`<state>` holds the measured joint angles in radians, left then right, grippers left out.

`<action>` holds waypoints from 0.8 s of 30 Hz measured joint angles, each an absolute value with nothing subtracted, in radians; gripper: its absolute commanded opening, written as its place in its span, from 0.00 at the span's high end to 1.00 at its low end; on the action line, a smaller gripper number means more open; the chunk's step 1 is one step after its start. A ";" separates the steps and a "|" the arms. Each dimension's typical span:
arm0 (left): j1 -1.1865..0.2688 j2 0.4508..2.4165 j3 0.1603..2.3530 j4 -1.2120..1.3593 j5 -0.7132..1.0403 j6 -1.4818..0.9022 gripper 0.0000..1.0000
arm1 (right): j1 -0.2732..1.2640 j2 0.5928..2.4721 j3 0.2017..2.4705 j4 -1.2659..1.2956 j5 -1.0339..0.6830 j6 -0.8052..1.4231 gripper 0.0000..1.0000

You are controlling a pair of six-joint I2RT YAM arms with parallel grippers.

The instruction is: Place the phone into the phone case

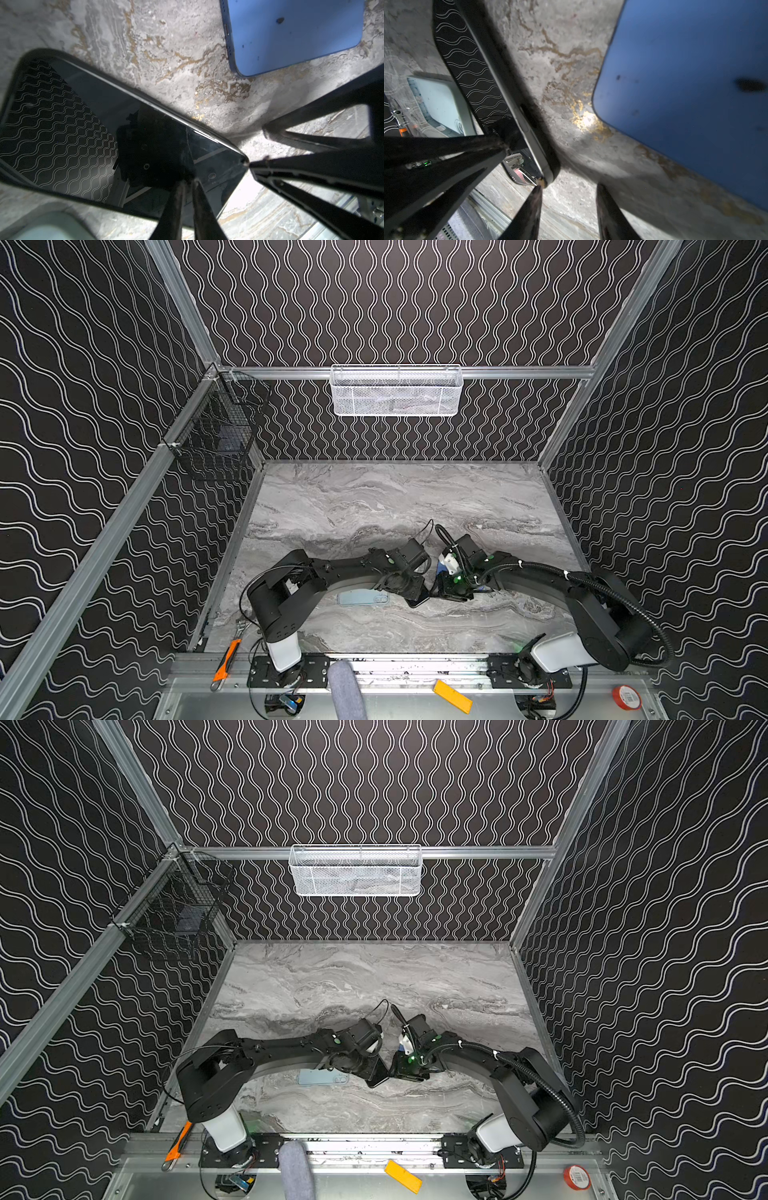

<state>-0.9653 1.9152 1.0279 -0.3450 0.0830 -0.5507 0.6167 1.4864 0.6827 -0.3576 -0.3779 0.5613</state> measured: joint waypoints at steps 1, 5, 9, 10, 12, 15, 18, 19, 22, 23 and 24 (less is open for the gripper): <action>-0.965 1.914 1.027 -0.345 0.083 -0.551 0.84 | 0.619 1.491 0.686 -0.358 -0.377 0.564 0.56; -0.965 1.907 1.022 -0.347 0.076 -0.550 0.84 | 0.639 1.515 0.711 -0.361 -0.352 0.564 0.59; -0.963 1.901 1.016 -0.353 0.063 -0.550 0.84 | 0.655 1.528 0.728 -0.377 -0.316 0.564 0.62; -0.963 1.900 1.014 -0.353 0.060 -0.550 0.84 | 0.658 1.530 0.731 -0.377 -0.309 0.564 0.63; -0.963 1.897 1.008 -0.352 0.057 -0.550 0.83 | 0.669 1.536 0.738 -0.381 -0.292 0.563 0.64; -0.963 1.894 1.001 -0.342 0.057 -0.551 0.83 | 0.688 1.550 0.749 -0.388 -0.262 0.563 0.65; -0.963 1.894 1.000 -0.339 0.057 -0.551 0.83 | 0.700 1.566 0.757 -0.389 -0.249 0.562 0.68; -0.963 1.894 1.000 -0.338 0.057 -0.551 0.83 | 0.703 1.571 0.759 -0.386 -0.248 0.562 0.69; -0.962 1.892 0.994 -0.331 0.057 -0.551 0.83 | 0.719 1.589 0.773 -0.377 -0.236 0.562 0.70; -0.962 1.890 0.992 -0.329 0.057 -0.551 0.83 | 0.725 1.595 0.778 -0.376 -0.230 0.562 0.70; -0.962 1.888 0.989 -0.327 0.056 -0.551 0.83 | 0.727 1.599 0.781 -0.377 -0.226 0.562 0.70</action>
